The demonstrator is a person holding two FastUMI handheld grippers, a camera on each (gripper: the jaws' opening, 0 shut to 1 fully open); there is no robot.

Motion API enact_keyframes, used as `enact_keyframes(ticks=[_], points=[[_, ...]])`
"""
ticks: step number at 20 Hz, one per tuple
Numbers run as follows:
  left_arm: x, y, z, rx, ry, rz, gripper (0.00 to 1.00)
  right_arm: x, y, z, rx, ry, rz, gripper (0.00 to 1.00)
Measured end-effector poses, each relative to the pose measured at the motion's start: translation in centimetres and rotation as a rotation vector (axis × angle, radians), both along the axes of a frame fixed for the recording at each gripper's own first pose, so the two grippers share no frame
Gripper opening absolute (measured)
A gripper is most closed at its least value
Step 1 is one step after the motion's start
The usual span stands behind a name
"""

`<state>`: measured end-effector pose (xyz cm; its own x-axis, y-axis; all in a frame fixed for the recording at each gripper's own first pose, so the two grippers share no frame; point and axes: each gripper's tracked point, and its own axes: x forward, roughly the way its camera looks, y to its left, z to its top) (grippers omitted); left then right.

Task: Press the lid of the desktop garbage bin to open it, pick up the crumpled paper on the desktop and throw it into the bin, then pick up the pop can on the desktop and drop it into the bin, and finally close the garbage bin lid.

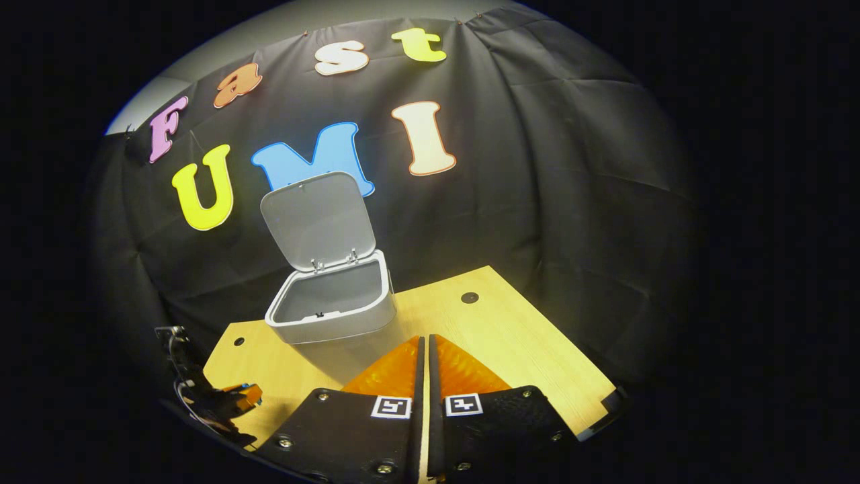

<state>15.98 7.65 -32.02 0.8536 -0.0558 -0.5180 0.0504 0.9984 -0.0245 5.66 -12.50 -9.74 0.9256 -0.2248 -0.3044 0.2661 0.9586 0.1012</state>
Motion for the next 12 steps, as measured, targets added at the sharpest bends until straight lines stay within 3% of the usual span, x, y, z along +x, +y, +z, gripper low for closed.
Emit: enact_keyframes(ticks=[1,6,7,8,12], points=[[1.0,-0.7,1.4,-0.006,-0.023,-0.012,0.41,-0.1,0.0,-0.2,0.005,0.001,0.001,0.05],[4.1,-4.2,8.4,-0.002,-0.126,-0.089,0.41,-0.9,0.2,-1.1,0.032,0.009,-0.001,0.05],[4.6,-4.8,9.4,-0.006,-0.142,-0.099,0.34,-1.1,0.0,-1.3,0.039,0.009,-0.006,0.05],[4.9,-5.5,10.4,-0.012,-0.159,-0.109,0.38,-1.3,-0.1,-1.4,0.046,0.010,-0.012,0.05],[6.2,-8.1,14.8,-0.025,-0.235,-0.158,0.34,-2.4,-1.0,-2.2,0.062,0.020,-0.037,0.05]])
